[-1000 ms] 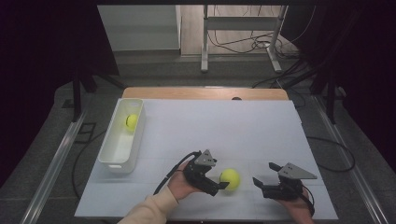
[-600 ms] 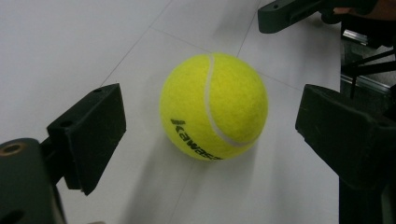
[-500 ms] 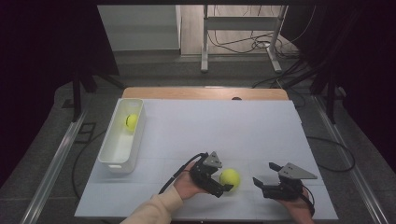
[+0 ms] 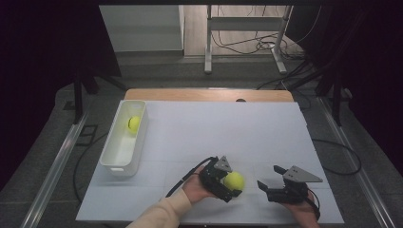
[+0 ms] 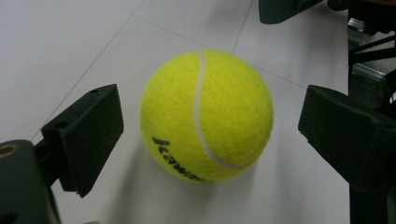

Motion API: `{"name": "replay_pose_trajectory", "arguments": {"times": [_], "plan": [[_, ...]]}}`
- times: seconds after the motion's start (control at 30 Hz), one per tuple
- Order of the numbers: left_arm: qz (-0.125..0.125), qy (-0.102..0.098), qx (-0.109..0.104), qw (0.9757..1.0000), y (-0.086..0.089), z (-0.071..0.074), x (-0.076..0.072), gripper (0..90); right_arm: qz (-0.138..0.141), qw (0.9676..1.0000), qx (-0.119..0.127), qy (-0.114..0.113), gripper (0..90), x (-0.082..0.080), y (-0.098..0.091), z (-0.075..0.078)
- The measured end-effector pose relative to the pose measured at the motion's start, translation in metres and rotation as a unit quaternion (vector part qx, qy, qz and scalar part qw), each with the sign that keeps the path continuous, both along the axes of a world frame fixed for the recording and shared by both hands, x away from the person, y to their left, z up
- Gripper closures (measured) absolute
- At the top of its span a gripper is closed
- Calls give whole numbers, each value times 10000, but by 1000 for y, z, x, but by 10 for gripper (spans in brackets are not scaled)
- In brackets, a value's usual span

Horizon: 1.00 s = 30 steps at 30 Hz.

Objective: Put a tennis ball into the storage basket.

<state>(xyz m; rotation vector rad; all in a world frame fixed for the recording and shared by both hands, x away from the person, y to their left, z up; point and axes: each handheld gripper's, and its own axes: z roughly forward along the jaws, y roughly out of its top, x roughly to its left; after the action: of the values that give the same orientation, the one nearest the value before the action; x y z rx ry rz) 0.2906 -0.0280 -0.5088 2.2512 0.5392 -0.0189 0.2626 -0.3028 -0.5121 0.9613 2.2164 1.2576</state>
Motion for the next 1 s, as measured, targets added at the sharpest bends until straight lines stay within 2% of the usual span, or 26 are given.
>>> {"name": "replay_pose_trajectory", "arguments": {"times": [0.4, 0.5, 0.53, 0.6, 0.63, 0.67, 0.87, 1.0], "plan": [[-104, 69, 229, 9997, -13, -7, 5, 81, -3, 10000, -1, 4, 143, 0, 0, 0], [-70, 72, 278, 9996, -15, -8, 6, 131, 0, 10000, 11, 4, 143, 0, 0, 0], [8, 147, 300, 9994, -16, -9, 6, 131, 0, 10000, 16, 4, 144, 0, 0, 0], [7, 146, 301, 9994, -16, -9, 6, 207, -2, 10000, 18, 3, 143, 0, 0, 0], [10, 100, 330, 9994, -16, -9, 6, 207, -3, 10000, 23, 4, 143, 0, 0, 0], [25, 94, 310, 9995, -16, -8, 6, 242, -5, 10000, 27, 2, 143, 0, -1, 0], [-8, 36, 279, 9996, -14, -7, 5, 251, -6, 10000, 27, 0, 143, 0, 0, 0], [38, 6, 122, 9999, -11, -3, 5, 252, -11, 10000, 30, -7, 143, 0, -1, 0]]}}
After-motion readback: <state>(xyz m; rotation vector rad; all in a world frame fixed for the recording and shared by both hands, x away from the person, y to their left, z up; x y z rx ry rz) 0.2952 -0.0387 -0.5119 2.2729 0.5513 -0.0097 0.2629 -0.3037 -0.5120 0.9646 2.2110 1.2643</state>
